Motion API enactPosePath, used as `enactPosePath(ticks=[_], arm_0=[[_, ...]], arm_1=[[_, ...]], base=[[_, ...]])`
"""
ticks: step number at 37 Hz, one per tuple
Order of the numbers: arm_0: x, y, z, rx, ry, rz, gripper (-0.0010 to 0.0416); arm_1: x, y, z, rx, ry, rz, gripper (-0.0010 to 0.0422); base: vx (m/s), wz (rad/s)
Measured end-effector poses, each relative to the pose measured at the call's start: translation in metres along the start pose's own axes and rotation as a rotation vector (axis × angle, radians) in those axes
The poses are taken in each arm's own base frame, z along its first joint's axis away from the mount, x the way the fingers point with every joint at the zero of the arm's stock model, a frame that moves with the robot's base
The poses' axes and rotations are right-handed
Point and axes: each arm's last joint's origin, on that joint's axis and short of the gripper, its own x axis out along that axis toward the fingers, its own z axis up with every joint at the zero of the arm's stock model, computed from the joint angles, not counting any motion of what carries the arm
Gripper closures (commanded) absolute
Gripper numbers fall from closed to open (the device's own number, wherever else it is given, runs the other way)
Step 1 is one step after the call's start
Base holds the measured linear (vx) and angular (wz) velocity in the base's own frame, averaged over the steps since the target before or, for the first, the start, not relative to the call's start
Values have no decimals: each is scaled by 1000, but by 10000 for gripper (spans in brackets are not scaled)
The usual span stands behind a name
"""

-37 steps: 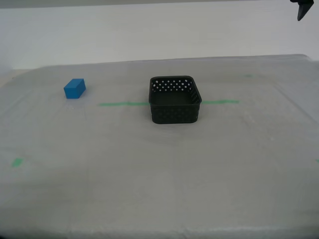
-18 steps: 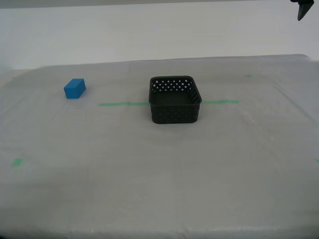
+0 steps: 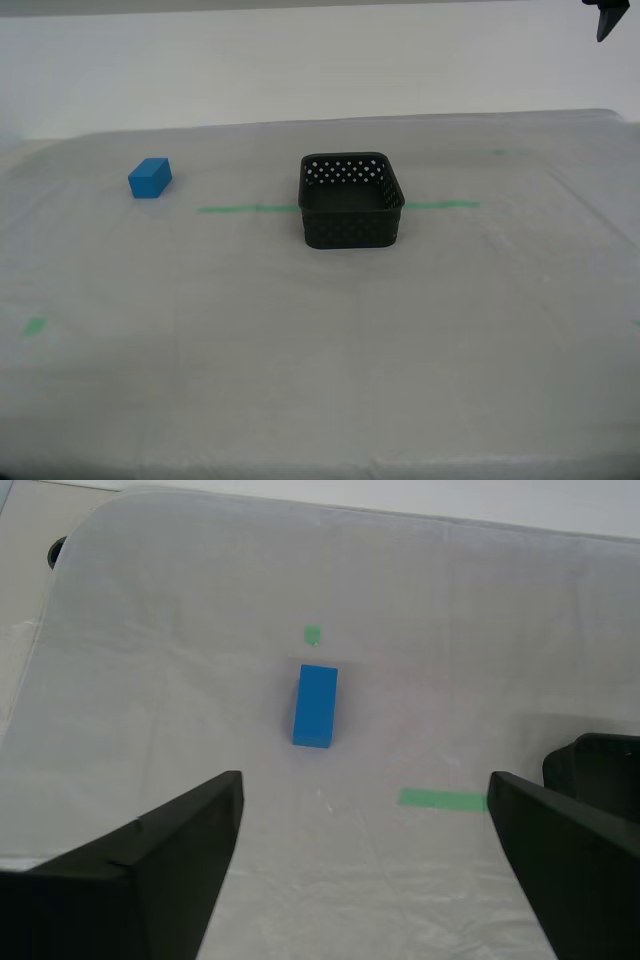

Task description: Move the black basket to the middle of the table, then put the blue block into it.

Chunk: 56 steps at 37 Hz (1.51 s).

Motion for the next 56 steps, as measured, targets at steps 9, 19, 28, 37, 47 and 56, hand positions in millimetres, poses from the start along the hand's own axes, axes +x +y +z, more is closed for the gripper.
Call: enactPosePath(ticks=[9, 19, 28, 37, 47, 56], arm_0=[[0, 0, 0, 0, 0, 1, 55], [0, 0, 0, -1, 0, 1, 56], [0, 0, 0, -1, 0, 1, 56], [0, 0, 0, -1, 0, 1, 56], [0, 0, 0, -1, 0, 1, 55], [0, 0, 0, -1, 0, 1, 55]], arm_1=[[0, 0, 0, 13, 1, 0, 20], [1, 0, 0, 29, -2, 1, 8], [20, 1, 5, 35, 16, 5, 14], [52, 2, 9, 49, 56, 10, 10], [88, 3, 13, 68, 77, 13, 11], [124, 3, 28, 93, 118, 16, 11]], base=[[0, 0], [0, 0], [0, 0], [0, 0], [0, 0], [0, 0]])
